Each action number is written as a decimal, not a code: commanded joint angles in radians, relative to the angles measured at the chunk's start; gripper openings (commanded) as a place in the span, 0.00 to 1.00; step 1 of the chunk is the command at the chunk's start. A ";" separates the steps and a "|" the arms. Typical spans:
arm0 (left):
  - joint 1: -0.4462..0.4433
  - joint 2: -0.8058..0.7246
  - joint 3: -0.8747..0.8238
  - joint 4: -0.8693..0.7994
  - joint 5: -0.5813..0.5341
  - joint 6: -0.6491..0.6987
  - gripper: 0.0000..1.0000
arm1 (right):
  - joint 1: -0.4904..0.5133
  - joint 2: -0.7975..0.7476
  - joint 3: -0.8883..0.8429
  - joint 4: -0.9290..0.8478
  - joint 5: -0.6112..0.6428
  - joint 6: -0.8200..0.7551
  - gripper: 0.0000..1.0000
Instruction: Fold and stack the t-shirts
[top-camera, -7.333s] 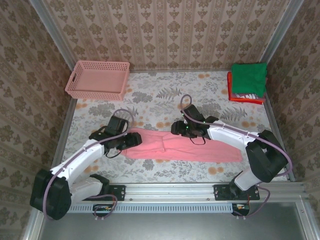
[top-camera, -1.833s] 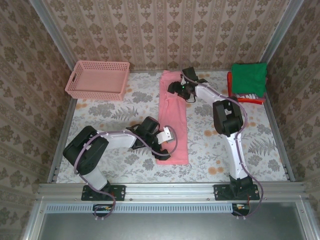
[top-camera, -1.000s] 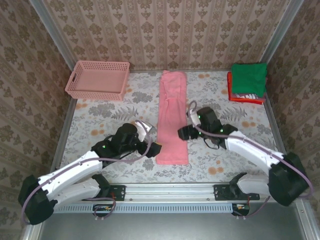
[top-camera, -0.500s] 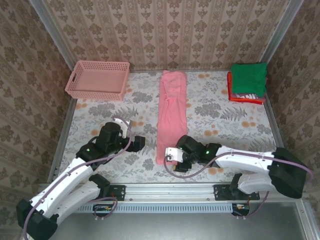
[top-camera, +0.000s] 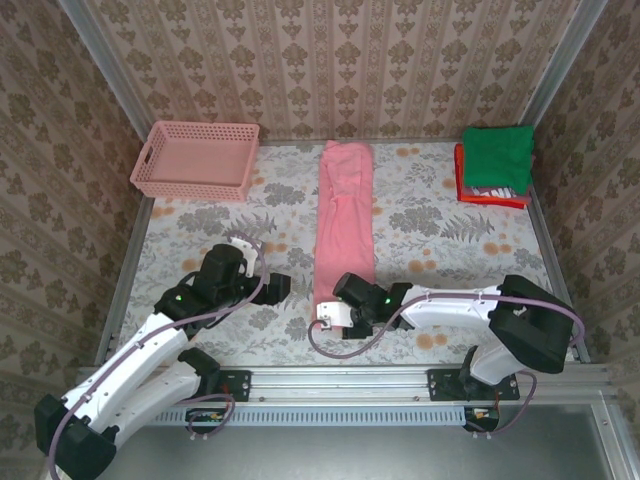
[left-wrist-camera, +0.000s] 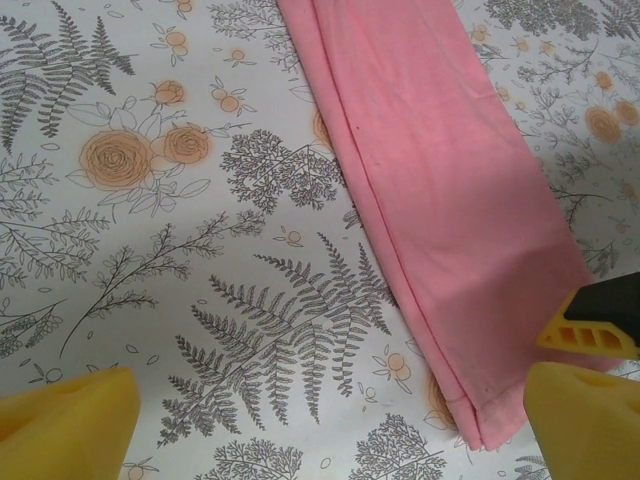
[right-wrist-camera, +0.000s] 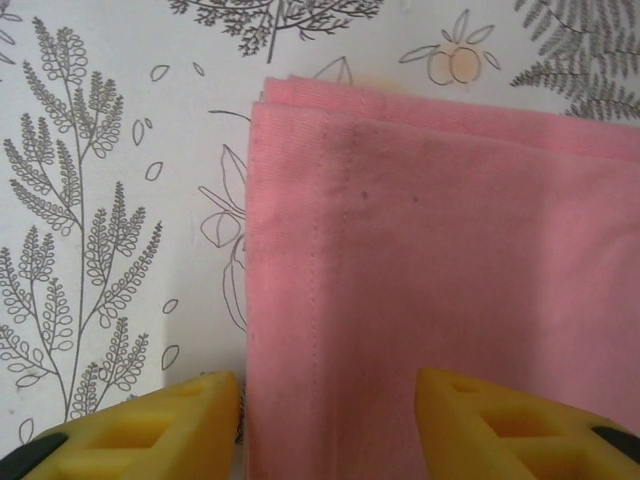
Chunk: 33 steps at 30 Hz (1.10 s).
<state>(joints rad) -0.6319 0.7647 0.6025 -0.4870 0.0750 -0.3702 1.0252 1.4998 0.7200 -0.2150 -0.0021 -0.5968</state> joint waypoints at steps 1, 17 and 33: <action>0.014 -0.005 -0.012 -0.006 0.014 0.016 1.00 | 0.018 0.026 0.032 -0.048 0.011 -0.036 0.50; 0.026 -0.014 -0.018 0.011 0.043 0.039 1.00 | 0.027 0.139 0.075 -0.108 0.073 -0.038 0.10; 0.026 -0.090 0.058 -0.062 0.068 0.299 1.00 | -0.016 -0.097 0.124 -0.300 0.067 -0.055 0.00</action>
<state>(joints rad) -0.6132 0.6941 0.6159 -0.5098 0.1272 -0.1688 1.0306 1.4418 0.8074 -0.4240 0.0563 -0.6308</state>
